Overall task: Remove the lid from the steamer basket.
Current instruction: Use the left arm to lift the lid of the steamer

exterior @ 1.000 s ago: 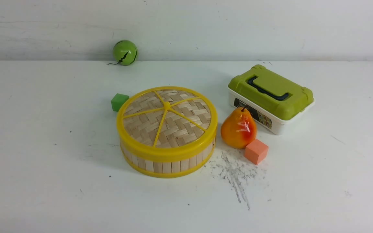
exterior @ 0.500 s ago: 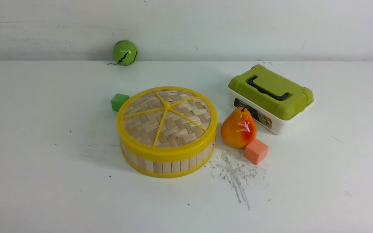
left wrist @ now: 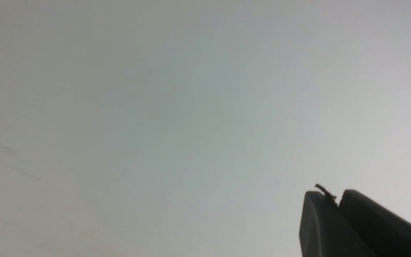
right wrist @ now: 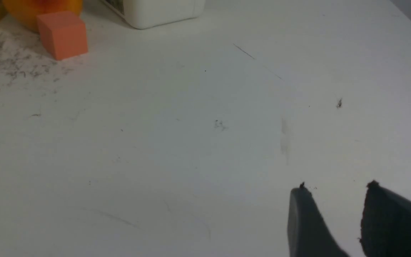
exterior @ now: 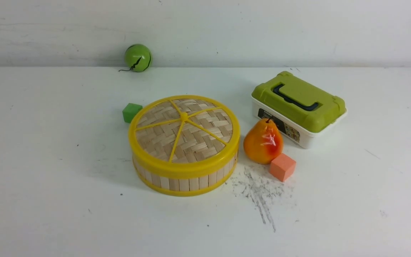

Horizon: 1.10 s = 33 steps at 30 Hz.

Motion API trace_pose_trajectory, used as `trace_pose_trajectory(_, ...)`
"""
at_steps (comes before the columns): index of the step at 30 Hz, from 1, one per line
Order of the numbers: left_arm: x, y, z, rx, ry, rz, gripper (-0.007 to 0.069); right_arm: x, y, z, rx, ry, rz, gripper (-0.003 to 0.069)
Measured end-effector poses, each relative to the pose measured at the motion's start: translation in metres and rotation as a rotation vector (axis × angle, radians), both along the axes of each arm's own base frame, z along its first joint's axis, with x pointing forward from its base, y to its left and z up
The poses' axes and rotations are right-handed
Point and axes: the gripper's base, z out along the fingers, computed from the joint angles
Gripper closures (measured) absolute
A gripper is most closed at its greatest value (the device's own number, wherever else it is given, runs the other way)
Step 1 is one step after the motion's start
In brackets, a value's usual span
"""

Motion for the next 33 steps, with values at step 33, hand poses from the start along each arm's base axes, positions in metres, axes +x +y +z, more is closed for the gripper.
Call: trace_pose_trajectory(33,0.268,-0.090,0.070,0.245,1.371,-0.822,0.0637,0.000,0.000,0.000,0.000,0.000,0.000,0.0419)
